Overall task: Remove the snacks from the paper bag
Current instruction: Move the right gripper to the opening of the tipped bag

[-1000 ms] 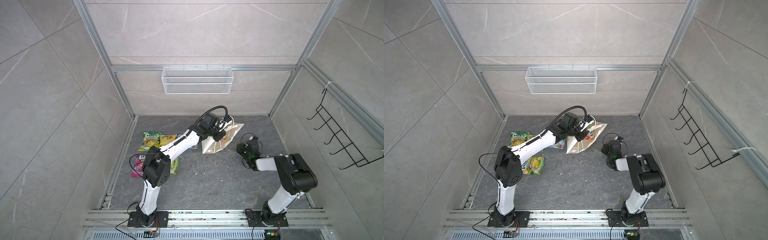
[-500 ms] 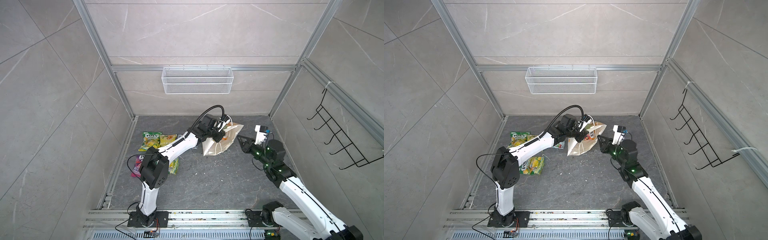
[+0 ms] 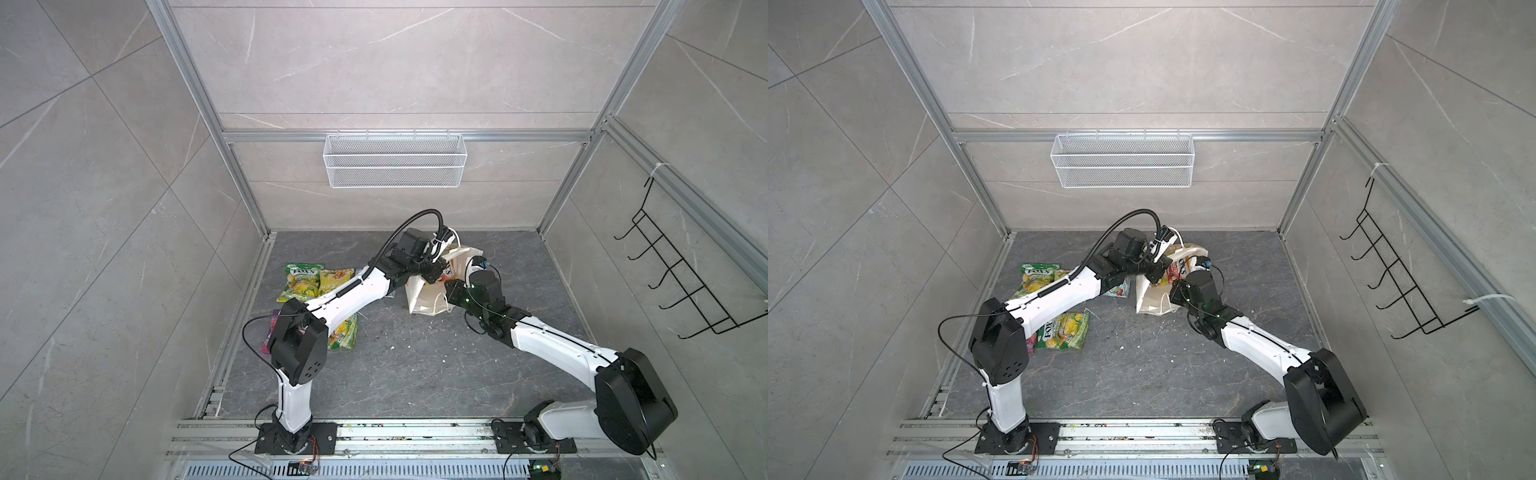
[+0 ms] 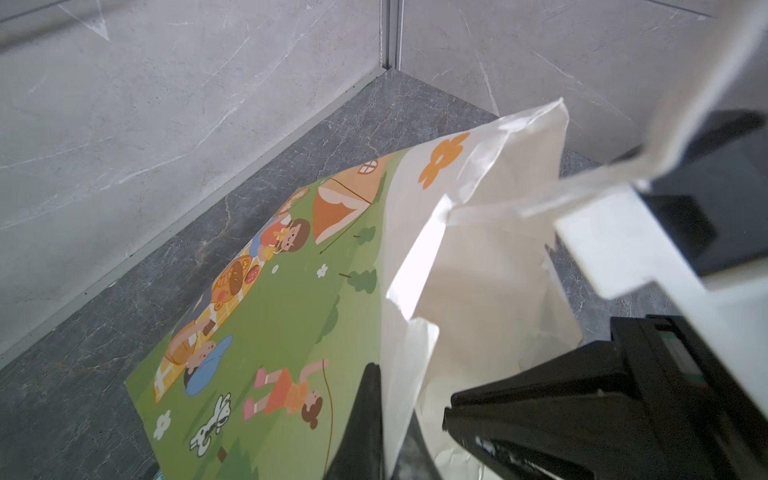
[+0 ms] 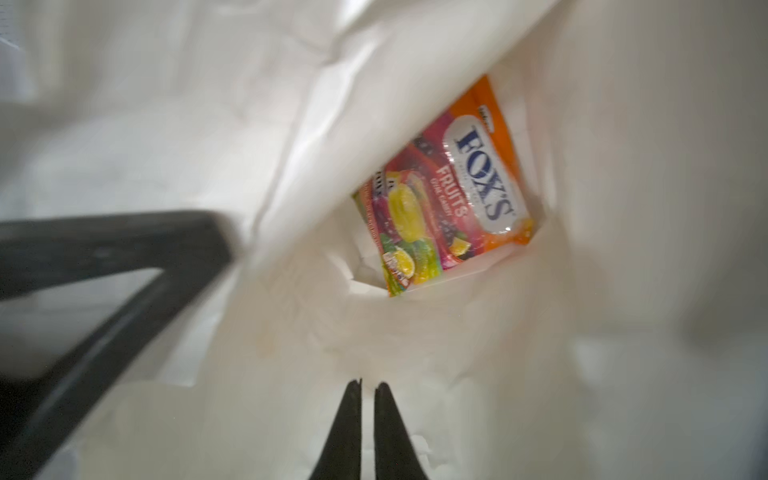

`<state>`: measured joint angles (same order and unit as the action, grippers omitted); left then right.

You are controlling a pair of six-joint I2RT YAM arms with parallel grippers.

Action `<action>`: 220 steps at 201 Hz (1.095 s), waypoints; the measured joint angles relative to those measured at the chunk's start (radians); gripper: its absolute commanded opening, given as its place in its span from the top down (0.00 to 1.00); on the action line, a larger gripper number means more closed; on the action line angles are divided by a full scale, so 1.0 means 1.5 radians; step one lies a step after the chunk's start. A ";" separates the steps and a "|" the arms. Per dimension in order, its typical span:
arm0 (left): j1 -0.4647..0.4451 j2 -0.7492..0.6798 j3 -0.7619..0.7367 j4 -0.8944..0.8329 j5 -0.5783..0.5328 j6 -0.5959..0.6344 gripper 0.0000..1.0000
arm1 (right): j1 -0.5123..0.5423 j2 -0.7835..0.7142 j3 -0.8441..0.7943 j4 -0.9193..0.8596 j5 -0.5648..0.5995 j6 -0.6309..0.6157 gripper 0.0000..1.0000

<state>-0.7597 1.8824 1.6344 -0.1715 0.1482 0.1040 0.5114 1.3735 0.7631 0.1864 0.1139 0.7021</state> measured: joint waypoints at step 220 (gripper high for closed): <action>-0.057 0.015 -0.069 0.057 0.046 -0.020 1.00 | -0.112 -0.199 -0.024 -0.109 0.018 -0.181 0.53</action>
<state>-0.8448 1.9045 1.5311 -0.0856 0.2176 0.0746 0.3428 1.0744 0.7265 0.0227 0.1402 0.4301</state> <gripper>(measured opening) 0.047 0.490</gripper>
